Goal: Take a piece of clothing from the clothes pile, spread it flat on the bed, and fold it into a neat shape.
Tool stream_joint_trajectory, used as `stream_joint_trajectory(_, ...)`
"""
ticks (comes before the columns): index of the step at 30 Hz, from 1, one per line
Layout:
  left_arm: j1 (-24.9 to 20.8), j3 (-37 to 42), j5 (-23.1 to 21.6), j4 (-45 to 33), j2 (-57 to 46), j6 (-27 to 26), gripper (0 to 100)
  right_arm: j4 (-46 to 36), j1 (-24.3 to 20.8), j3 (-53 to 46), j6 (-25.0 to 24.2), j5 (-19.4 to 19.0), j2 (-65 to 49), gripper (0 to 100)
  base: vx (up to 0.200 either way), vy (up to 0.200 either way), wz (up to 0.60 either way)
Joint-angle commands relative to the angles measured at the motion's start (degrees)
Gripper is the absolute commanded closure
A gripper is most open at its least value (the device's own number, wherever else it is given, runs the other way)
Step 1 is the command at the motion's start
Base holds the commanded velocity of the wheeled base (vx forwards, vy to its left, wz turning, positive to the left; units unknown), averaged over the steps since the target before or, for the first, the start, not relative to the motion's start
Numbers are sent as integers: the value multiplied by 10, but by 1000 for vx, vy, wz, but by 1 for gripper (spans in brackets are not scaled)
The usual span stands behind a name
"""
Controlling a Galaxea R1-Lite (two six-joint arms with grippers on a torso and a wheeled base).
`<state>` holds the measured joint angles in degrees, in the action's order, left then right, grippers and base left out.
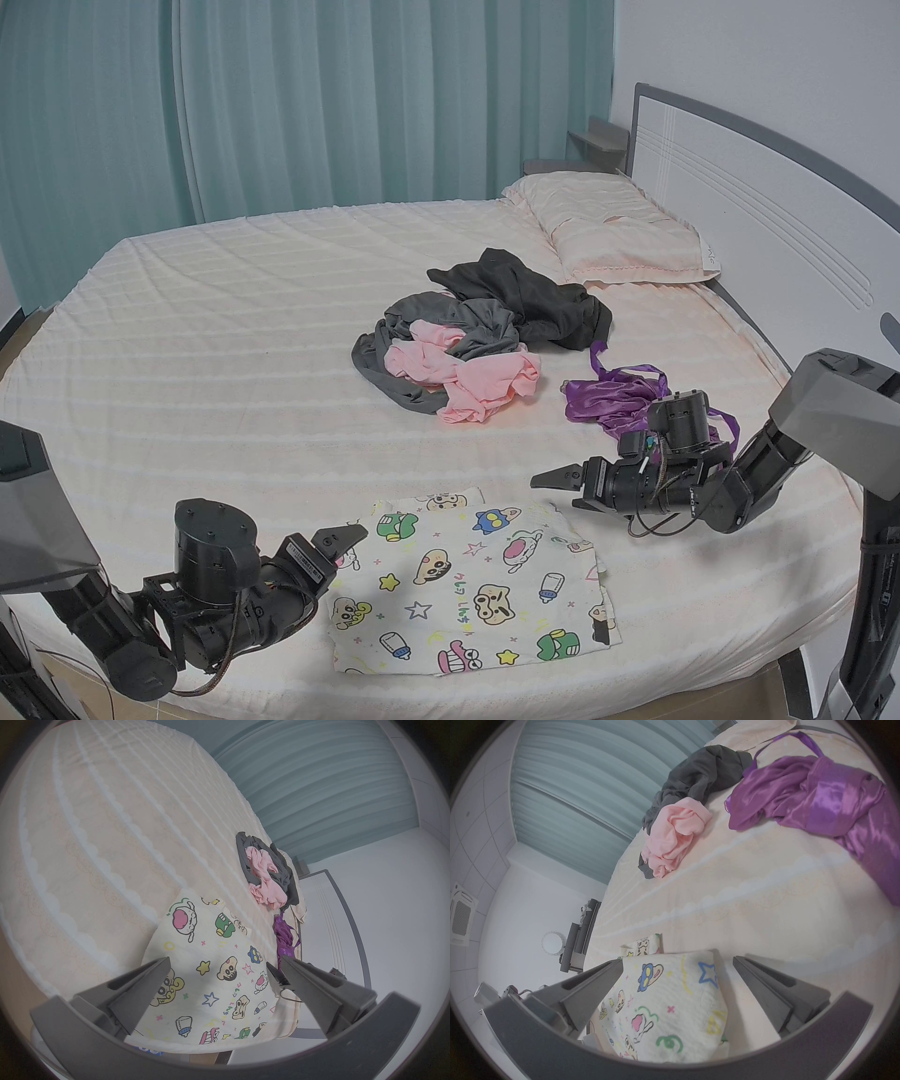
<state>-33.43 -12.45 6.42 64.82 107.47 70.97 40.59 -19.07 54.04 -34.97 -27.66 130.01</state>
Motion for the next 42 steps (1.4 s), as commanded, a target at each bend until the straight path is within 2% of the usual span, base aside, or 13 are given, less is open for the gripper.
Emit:
stream_joint_trajectory(1, -1, 1, 0, 0, -8, 0, 0, -4, -8, 25, -1, 4, 41, 0, 0, 0, 0)
stream_joint_trajectory(5, -1, 1, 0, 0, -10, 0, 0, -6, -18, 25, -1, 4, 47, 0, 0, 0, 0)
stream_joint_trajectory(6, -1, 1, 0, 0, -10, 0, 0, -6, -19, 26, -1, 4, 48, 100, 0, 0, 0)
stream_joint_trajectory(21, -1, 1, 0, 0, -6, 0, 0, -1, -4, 51, -19, 7, 46, 100, 0, 0, 0)
stream_joint_trajectory(30, -2, 0, 0, 0, -2, 0, 0, 24, -4, 77, -18, 46, 62, 100, 0, 0, 0)
stream_joint_trajectory(38, -2, -5, 0, 0, 20, -1, 0, 35, -4, 71, -13, 51, 74, 100, 0, 0, 0)
stream_joint_trajectory(39, -2, -5, 0, 0, 21, 0, 0, 34, -4, 70, -14, 51, 74, 0, 0, 0, 0)
stream_joint_trajectory(42, -2, -7, 0, 0, 22, 0, 0, 37, 1, 63, -15, 58, 67, 0, 0, 0, 0)
